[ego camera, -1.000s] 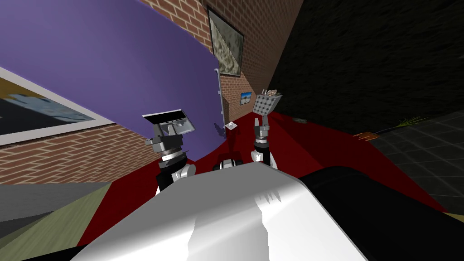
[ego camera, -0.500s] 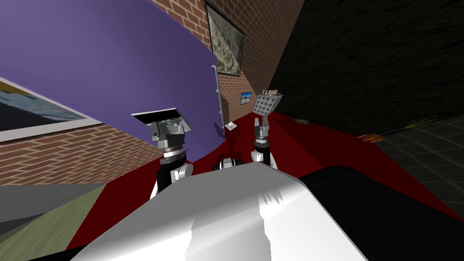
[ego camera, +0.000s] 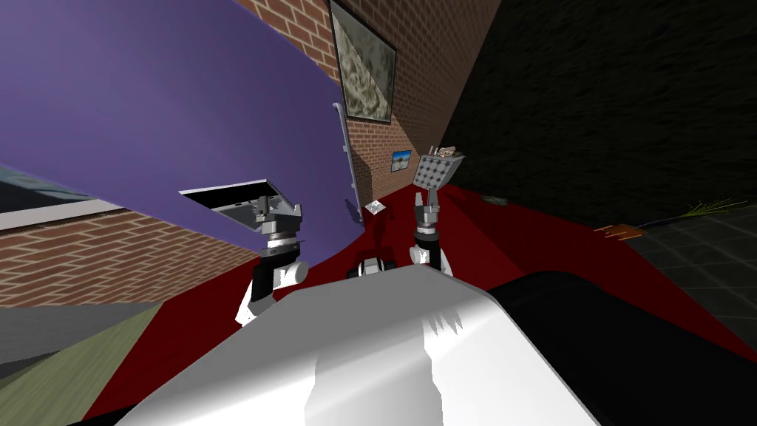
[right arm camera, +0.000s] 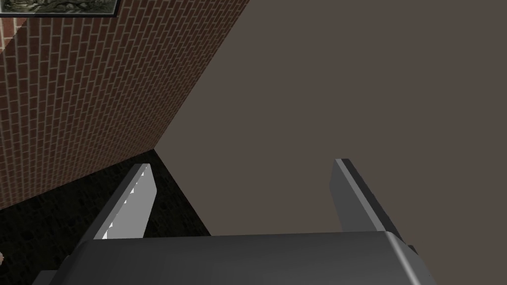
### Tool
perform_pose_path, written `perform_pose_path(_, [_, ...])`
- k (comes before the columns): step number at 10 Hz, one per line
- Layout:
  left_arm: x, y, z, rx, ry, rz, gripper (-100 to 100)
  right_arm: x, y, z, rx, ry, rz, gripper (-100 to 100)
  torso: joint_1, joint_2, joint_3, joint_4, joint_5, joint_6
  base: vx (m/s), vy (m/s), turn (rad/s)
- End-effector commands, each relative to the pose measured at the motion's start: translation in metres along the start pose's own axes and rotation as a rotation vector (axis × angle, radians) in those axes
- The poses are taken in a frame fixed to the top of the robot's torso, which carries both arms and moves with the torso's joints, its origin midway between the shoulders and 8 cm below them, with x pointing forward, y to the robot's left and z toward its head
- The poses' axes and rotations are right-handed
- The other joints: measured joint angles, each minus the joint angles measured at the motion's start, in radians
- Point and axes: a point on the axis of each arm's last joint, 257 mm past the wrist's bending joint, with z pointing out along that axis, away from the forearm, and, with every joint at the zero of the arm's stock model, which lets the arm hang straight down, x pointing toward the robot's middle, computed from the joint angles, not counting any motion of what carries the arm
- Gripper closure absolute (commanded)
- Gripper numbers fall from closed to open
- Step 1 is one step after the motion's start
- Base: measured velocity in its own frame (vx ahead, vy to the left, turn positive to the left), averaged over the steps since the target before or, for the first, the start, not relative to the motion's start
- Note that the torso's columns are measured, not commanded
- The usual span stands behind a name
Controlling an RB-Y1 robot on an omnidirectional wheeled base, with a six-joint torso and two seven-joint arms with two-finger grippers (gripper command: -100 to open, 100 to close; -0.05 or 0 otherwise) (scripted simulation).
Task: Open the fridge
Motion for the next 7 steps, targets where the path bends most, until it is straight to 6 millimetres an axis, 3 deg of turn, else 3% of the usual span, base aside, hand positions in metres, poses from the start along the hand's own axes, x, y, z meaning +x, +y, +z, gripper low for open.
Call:
perform_pose_path(1, [-0.025, 0.016, 0.018, -0.053, -0.015, -0.015, -100, 0.0, 0.0, 0.0, 0.0, 0.0, 0.0, 0, 0.001, -0.001, -0.001, 0.0, 0.0, 0.0, 0.141, -0.225, 0.051])
perform_pose_path(5, [-0.048, 0.03, 0.033, -0.107, -0.041, -0.03, -100, 0.0, 0.0, 0.0, 0.0, 0.0, 0.0, 0, 0.006, 0.004, 0.003, 0.001, 0.002, 0.0, 0.09, -0.146, 0.029])
perform_pose_path(7, [-0.073, 0.038, 0.049, -0.142, -0.073, -0.048, -100, 0.0, 0.0, 0.0, 0.0, 0.0, 0.0, 0, 0.002, 0.001, 0.001, 0.0, 0.001, 0.0, 0.104, -0.152, 0.049])
